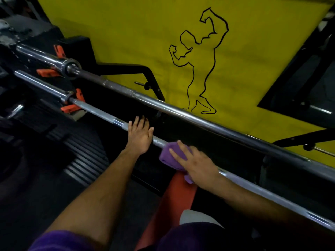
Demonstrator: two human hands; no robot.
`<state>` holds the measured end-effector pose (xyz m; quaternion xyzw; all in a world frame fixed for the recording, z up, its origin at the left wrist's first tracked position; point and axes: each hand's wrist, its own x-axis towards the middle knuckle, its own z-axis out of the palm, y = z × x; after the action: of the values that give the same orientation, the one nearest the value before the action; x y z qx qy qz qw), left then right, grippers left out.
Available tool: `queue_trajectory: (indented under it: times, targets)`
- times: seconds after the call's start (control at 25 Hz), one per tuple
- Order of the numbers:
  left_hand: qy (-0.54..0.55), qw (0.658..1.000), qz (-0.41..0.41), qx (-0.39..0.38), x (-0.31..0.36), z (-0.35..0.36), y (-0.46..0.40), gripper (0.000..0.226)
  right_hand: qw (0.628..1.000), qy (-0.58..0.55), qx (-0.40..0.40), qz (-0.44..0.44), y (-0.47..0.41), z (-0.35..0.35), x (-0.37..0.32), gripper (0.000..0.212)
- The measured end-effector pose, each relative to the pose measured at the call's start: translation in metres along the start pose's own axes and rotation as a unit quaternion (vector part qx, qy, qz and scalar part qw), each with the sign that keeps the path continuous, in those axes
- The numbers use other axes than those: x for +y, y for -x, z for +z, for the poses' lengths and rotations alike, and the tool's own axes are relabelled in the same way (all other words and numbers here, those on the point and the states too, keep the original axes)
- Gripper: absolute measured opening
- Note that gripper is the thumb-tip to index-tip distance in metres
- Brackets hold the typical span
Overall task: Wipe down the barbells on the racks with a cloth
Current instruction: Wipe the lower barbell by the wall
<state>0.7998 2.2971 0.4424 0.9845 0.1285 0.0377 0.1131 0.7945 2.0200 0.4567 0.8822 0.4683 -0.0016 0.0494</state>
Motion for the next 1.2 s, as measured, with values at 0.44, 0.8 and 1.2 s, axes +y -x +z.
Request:
queue_trajectory:
  times: [0.44,0.8,1.2]
  targets:
    - [-0.005,1.000,-0.008,-0.012,0.000,-0.001,-0.002,0.056,0.979,-0.038,0.021,-0.200,0.023,-0.007,-0.005,0.083]
    - [0.002,1.000,-0.006,-0.019,0.001,-0.001,0.001,0.059,0.649,-0.639,-0.188,0.368,-0.020,-0.015,0.071,0.049]
    - [-0.015,1.000,0.000,0.010,-0.007,0.006,-0.003,0.068,0.673,-0.662,-0.283,0.170,-0.092,-0.009,0.039,0.021]
